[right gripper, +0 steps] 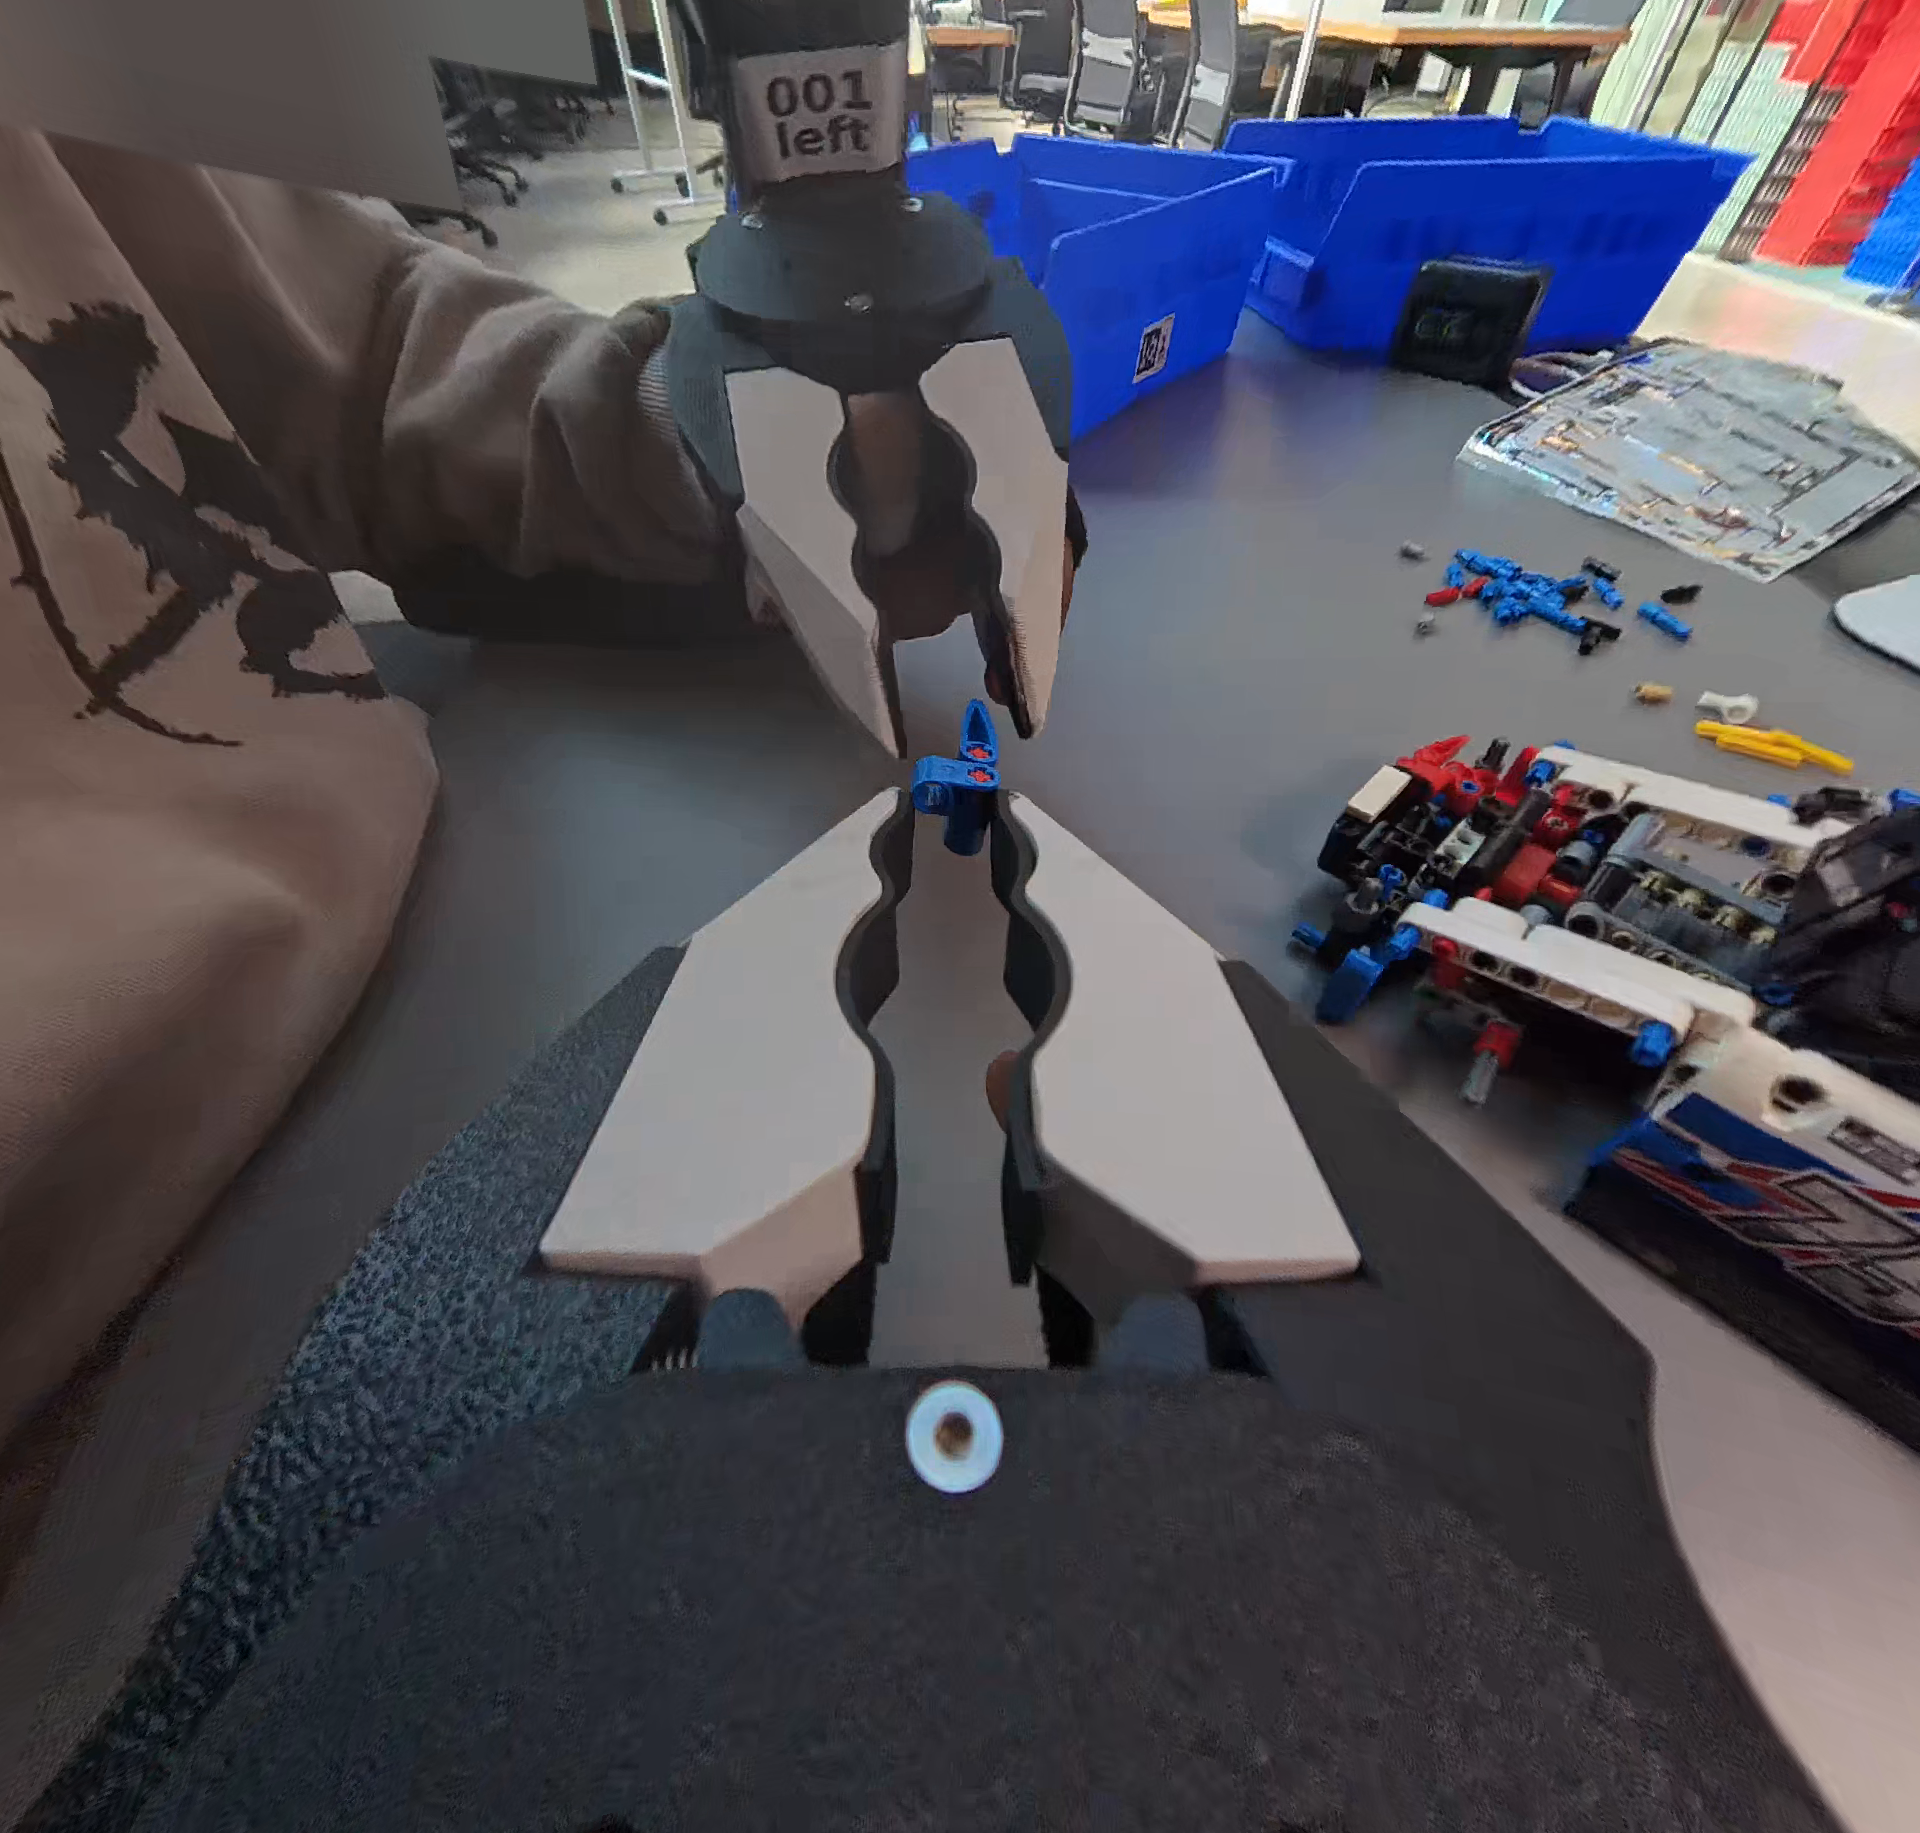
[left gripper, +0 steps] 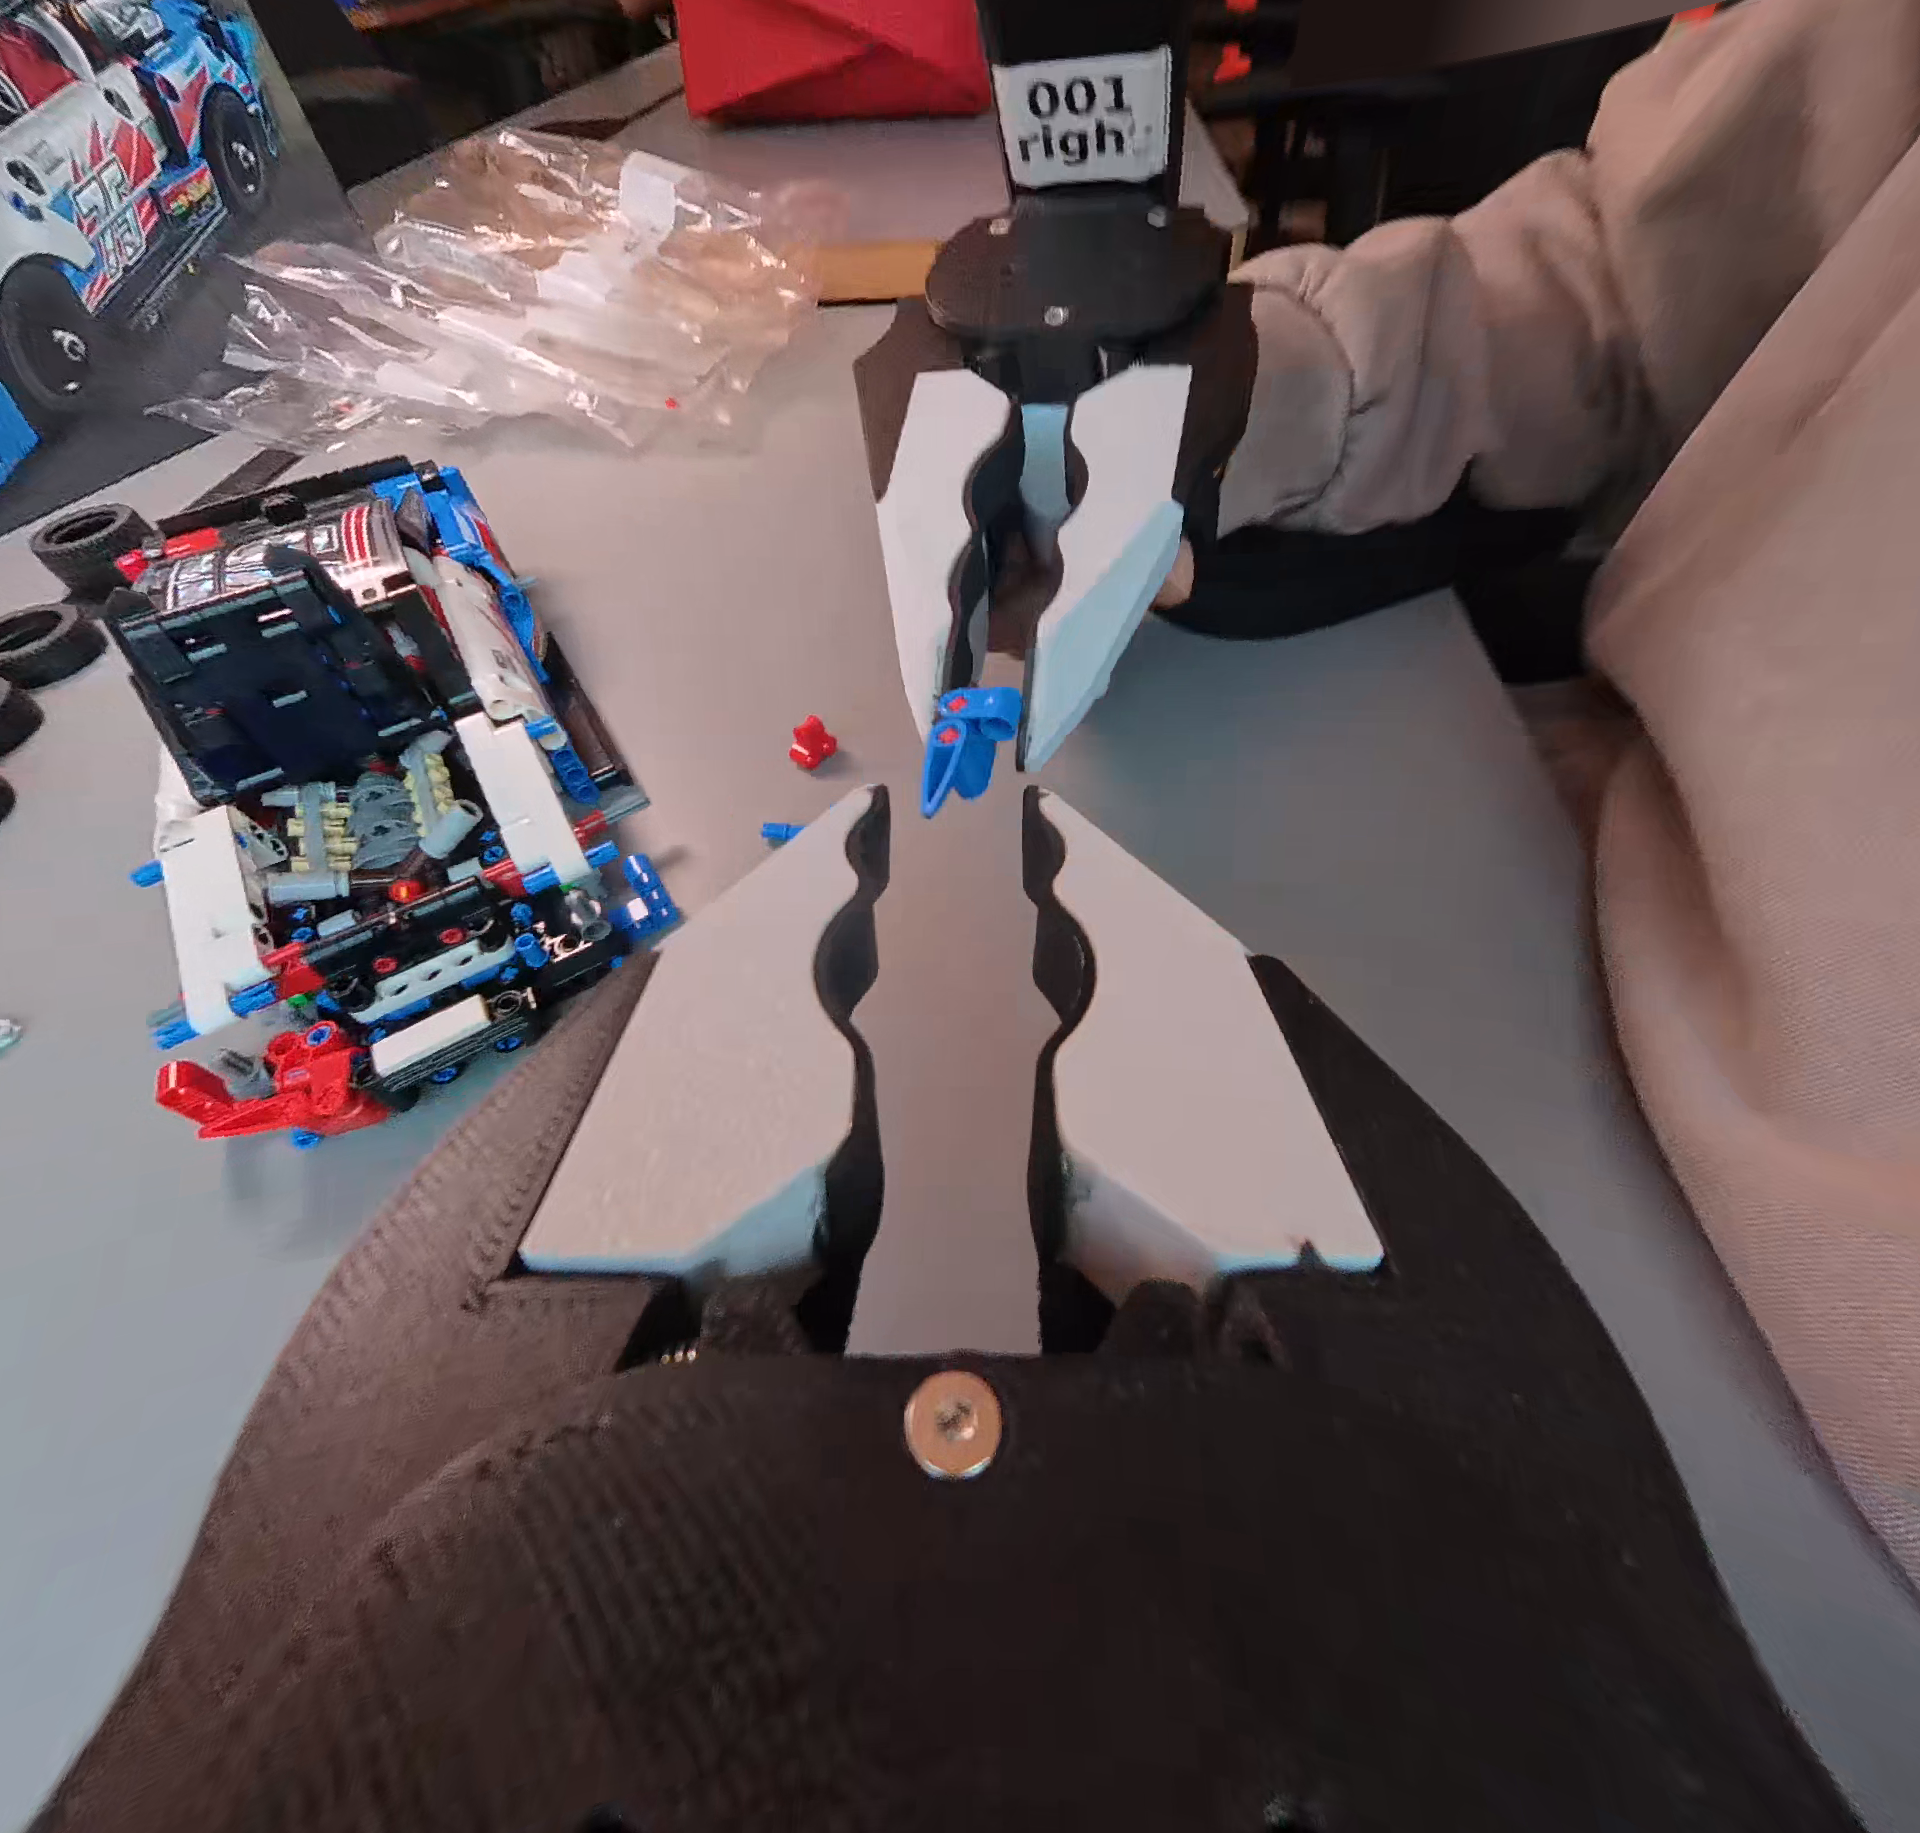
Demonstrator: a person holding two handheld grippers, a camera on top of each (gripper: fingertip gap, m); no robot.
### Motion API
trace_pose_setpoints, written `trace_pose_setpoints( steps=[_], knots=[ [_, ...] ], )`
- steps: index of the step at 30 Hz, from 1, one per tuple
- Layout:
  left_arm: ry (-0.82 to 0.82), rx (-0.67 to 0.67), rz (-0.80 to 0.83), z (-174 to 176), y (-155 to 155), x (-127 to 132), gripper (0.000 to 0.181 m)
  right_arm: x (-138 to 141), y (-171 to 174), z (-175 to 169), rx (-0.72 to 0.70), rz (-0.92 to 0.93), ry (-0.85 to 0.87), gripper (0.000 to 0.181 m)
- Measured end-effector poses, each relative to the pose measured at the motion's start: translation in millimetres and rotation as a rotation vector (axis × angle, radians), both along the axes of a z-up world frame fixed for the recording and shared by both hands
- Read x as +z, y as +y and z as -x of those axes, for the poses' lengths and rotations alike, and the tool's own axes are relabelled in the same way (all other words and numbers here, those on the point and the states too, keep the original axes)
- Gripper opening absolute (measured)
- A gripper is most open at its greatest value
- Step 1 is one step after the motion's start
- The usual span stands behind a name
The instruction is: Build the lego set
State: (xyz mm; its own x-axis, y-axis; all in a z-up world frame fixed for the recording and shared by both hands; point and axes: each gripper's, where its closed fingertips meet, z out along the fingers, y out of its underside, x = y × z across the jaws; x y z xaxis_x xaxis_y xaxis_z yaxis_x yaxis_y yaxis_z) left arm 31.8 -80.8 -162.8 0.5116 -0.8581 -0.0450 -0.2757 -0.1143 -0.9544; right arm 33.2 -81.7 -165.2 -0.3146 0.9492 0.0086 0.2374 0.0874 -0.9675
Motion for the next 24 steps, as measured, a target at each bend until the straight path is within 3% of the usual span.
trace_pose_setpoints(
  steps=[6, 13, 19, 24],
  knots=[
    [0.007, -0.029, -0.003, -4.1, -5.4, 0.1, 0.005, -2.3, -8.9, 1.1, 0.013, -0.097, 0.028, 0.012],
    [0.075, 0.001, -0.025, -2.9, -1.8, -4.6, 0.004, -6.8, -2.2, 0.2, -0.027, -0.097, -0.011, 0.012],
    [0.170, 0.016, -0.035, -4.6, -0.5, -18.0, 0.004, -16.5, -2.2, 0.3, -0.031, -0.067, -0.075, 0.025],
    [0.211, 0.026, -0.040, -7.1, 0.4, -25.4, 0.004, -24.0, -2.5, 0.0, -0.031, -0.126, -0.101, 0.013]
  ],
)
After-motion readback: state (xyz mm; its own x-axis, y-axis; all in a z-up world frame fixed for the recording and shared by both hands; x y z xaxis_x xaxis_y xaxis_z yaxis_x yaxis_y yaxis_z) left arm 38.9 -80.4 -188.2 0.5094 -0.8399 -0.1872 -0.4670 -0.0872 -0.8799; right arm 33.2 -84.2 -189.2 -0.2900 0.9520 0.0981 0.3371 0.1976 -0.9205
